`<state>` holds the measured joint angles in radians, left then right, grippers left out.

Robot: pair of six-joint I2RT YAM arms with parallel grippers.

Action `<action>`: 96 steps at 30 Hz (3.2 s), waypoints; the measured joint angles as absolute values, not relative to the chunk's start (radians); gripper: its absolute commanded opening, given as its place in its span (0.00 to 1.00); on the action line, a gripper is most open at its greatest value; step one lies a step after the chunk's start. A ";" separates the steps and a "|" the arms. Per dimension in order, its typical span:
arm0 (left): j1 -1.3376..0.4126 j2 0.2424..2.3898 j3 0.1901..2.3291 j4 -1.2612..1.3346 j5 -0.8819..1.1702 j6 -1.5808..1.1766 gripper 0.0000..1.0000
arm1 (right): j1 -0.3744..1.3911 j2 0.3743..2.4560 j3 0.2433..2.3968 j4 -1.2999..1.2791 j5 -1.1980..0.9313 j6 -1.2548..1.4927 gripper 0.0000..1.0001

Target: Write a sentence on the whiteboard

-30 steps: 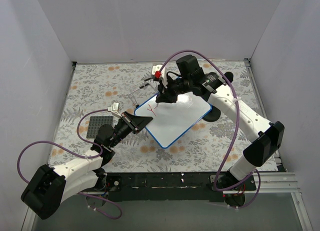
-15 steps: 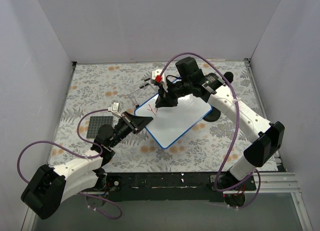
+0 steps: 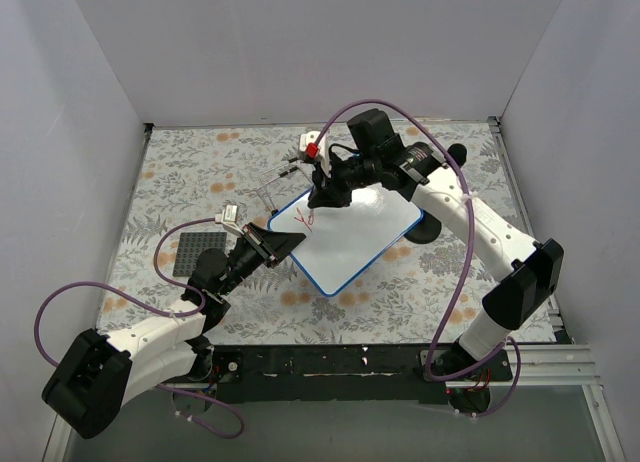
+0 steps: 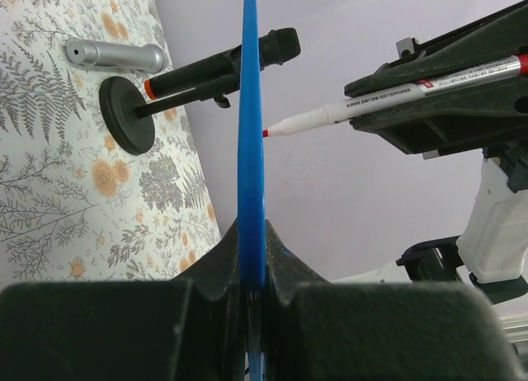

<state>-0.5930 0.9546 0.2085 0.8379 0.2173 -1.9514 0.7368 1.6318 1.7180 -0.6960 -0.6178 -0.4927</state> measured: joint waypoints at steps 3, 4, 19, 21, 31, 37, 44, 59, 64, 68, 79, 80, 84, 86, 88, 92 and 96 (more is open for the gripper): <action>-0.593 0.955 0.208 0.839 0.217 -1.951 0.00 | 0.725 1.631 1.718 -0.693 -0.624 -0.492 0.01; -0.593 0.955 0.207 0.840 0.218 -1.952 0.00 | 0.720 1.629 1.718 -0.693 -0.631 -0.492 0.01; -0.593 0.955 0.207 0.865 0.221 -1.952 0.00 | 0.699 1.607 1.703 -0.671 -0.632 -0.469 0.01; -0.593 0.955 0.207 0.862 0.221 -1.952 0.00 | 0.699 1.606 1.700 -0.670 -0.634 -0.470 0.01; -0.593 0.955 0.205 0.847 0.221 -1.952 0.00 | 0.699 1.536 1.597 -0.682 -0.652 -0.485 0.01; -0.593 0.955 0.205 0.849 0.221 -1.952 0.00 | 0.695 1.533 1.600 -0.682 -0.627 -0.485 0.01; -0.593 0.955 0.205 0.857 0.221 -1.952 0.00 | 0.665 1.582 1.686 -0.678 -0.597 -0.479 0.01; -0.593 0.959 0.204 0.841 0.221 -1.952 0.00 | 0.659 1.536 1.598 -0.683 -0.625 -0.482 0.01; -0.593 0.960 0.204 0.858 0.221 -1.953 0.00 | 0.659 1.504 1.576 -0.691 -0.622 -0.493 0.01; -0.593 0.960 0.204 0.863 0.221 -1.953 0.00 | 0.632 1.522 1.630 -0.713 -0.643 -0.492 0.01; -0.593 0.962 0.204 0.872 0.223 -1.952 0.00 | 0.566 1.533 1.737 -0.695 -0.756 -0.474 0.01; -0.593 0.963 0.204 0.873 0.225 -1.952 0.00 | 0.566 1.531 1.726 -0.694 -0.760 -0.474 0.01; -0.593 0.968 0.204 0.876 0.234 -1.953 0.00 | 0.555 1.524 1.691 -0.694 -0.767 -0.475 0.01; -0.593 0.970 0.204 0.878 0.237 -1.953 0.00 | 0.550 1.519 1.686 -0.694 -0.768 -0.475 0.01; -0.593 0.971 0.204 0.885 0.241 -1.953 0.00 | 0.546 1.513 1.686 -0.693 -0.772 -0.475 0.01; -0.593 0.974 0.204 0.901 0.249 -1.953 0.00 | 0.541 1.502 1.686 -0.689 -0.788 -0.474 0.01; -0.593 0.981 0.204 0.906 0.255 -1.953 0.00 | 0.538 1.502 1.686 -0.686 -0.793 -0.474 0.01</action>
